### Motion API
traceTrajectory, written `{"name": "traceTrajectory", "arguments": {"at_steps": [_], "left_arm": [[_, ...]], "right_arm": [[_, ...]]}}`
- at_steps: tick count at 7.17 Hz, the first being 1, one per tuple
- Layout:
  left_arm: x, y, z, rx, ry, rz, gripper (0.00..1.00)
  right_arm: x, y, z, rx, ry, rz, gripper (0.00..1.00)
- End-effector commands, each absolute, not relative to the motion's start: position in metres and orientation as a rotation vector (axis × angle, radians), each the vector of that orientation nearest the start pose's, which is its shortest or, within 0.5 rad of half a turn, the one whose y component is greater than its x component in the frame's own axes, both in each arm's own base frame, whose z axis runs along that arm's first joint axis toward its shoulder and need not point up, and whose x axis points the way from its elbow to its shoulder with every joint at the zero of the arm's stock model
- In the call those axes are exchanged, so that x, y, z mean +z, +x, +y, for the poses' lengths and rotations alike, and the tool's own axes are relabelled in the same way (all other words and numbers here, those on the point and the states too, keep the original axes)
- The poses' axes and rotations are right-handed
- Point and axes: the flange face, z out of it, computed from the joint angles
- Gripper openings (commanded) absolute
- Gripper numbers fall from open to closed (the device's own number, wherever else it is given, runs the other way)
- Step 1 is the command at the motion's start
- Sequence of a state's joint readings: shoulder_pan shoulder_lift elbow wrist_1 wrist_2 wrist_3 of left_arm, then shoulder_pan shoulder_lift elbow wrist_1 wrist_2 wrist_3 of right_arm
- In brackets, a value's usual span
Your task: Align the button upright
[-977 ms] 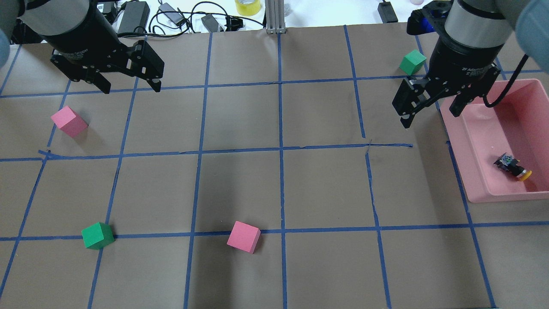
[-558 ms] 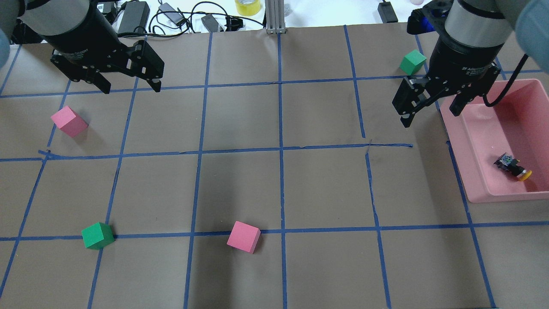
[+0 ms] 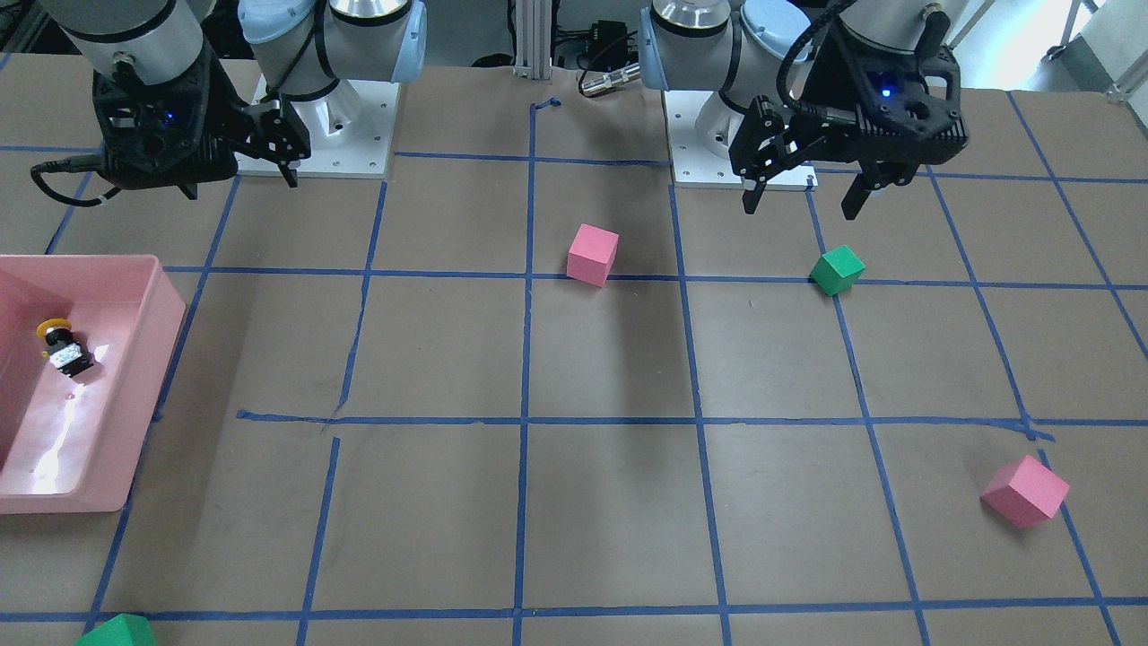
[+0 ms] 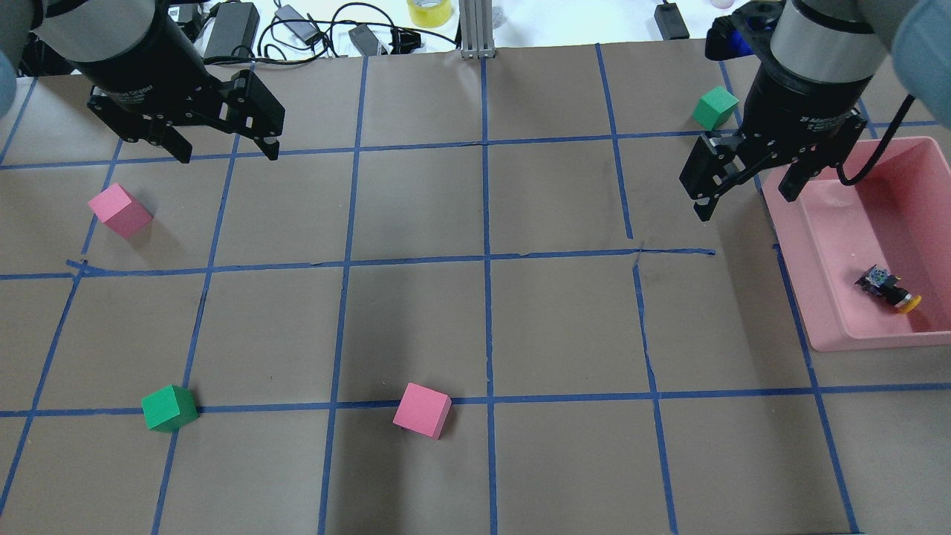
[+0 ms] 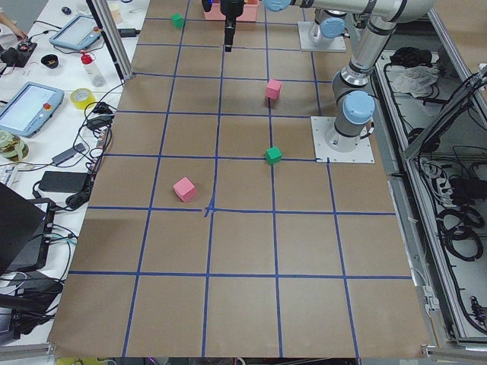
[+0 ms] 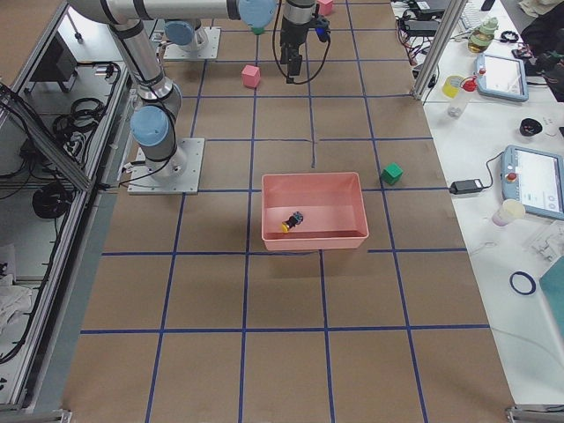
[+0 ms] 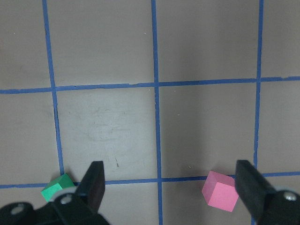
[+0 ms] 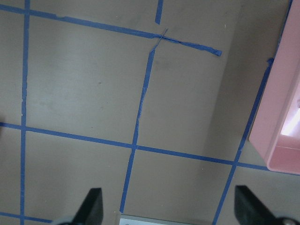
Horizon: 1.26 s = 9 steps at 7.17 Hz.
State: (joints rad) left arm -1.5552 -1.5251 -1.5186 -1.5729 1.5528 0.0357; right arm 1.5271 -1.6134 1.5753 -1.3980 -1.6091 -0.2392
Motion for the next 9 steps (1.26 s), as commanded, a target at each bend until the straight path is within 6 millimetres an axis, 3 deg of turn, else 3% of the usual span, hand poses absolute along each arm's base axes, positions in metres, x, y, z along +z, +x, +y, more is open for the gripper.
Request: {"name": "traceTrajectory", "arguments": {"at_steps": [1,3,4,5,6,7,8,9], "left_arm": [[0.536,-0.128,-0.481,-0.149,0.033,3.155,1.0],[0.536,-0.126,-0.482,-0.149,0.047,3.155,1.0],[0.536,-0.127,-0.482,-0.149,0.05,3.16,1.0],[0.536,-0.126,-0.482,-0.149,0.048,3.161,1.0],[0.536,-0.126,-0.482,-0.149,0.048,3.162,1.0],[0.536,-0.126,-0.482,-0.147,0.048,3.162,1.0],[0.536,-0.127,-0.482,-0.147,0.05,3.161,1.0],[0.535,-0.127,-0.481,-0.147,0.051,3.164,1.0]], "right_arm": [[0.49,0.111,-0.467,0.19,-0.318,3.129,1.0],[0.489,0.106,-0.472,0.158,-0.301,3.148,1.0],[0.489,0.086,-0.479,0.126,-0.26,3.155,1.0],[0.486,0.047,-0.485,0.132,-0.166,3.155,1.0],[0.481,0.003,-0.488,0.137,-0.29,3.131,1.0],[0.473,-0.042,-0.503,0.069,-0.406,3.135,1.0],[0.464,-0.073,-0.513,0.041,-0.647,3.103,1.0],[0.454,-0.098,-0.516,0.012,-0.777,3.089,1.0]]}}
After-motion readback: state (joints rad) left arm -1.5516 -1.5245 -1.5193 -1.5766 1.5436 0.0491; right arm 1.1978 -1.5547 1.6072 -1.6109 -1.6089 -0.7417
